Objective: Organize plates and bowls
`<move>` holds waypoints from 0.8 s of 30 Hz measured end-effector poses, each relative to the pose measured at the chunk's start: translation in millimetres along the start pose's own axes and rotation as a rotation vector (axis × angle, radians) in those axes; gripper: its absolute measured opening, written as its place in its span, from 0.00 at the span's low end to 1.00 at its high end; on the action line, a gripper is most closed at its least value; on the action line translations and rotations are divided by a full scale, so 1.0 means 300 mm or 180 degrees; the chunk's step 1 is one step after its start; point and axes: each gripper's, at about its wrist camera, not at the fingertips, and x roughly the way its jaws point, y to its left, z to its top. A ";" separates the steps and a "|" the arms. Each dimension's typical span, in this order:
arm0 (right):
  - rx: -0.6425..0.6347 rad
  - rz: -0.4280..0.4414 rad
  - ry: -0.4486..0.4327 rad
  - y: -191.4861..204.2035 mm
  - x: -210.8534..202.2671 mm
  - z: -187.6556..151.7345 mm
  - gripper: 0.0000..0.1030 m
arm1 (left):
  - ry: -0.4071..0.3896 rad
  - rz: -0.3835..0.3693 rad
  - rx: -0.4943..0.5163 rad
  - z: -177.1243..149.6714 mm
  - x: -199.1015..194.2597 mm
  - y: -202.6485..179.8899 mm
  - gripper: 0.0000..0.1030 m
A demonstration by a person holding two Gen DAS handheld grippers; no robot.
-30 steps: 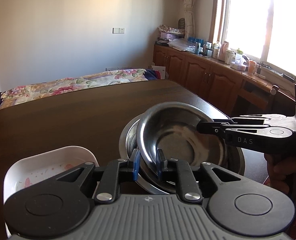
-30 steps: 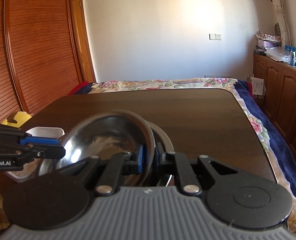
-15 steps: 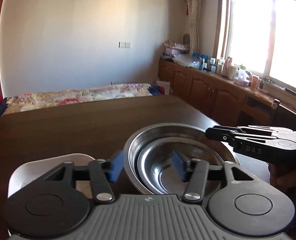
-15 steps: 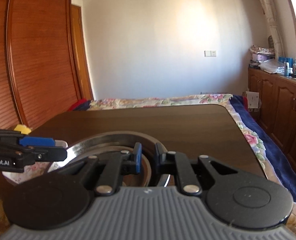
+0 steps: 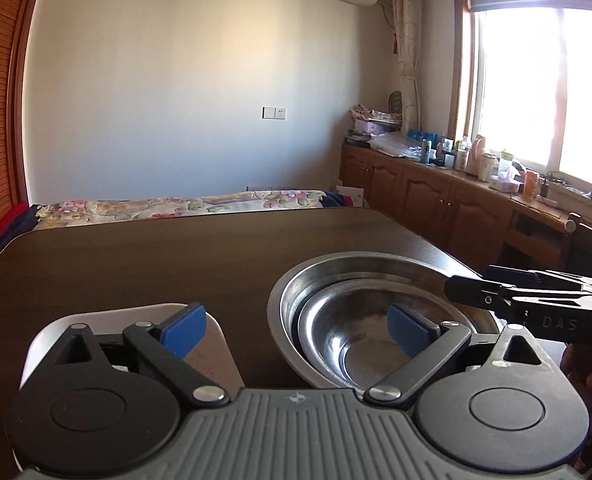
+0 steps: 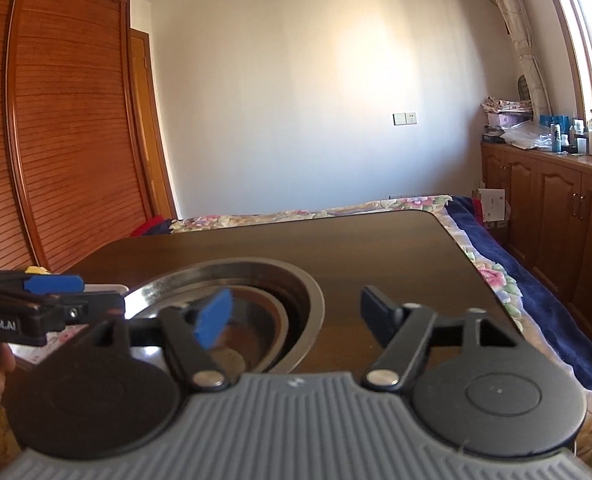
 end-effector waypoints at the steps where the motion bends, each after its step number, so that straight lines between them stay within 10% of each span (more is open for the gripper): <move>1: -0.0005 0.0006 -0.0011 0.000 0.002 -0.003 0.81 | -0.0007 -0.0004 -0.0009 -0.003 0.000 0.002 0.96; 16: 0.0121 0.0030 0.0016 0.000 0.028 -0.066 0.97 | 0.0082 -0.0069 -0.0147 -0.026 0.020 0.013 0.88; 24: 0.0252 0.0088 0.0033 -0.002 0.031 -0.075 0.60 | 0.0167 -0.0068 -0.0169 -0.031 0.036 0.011 0.57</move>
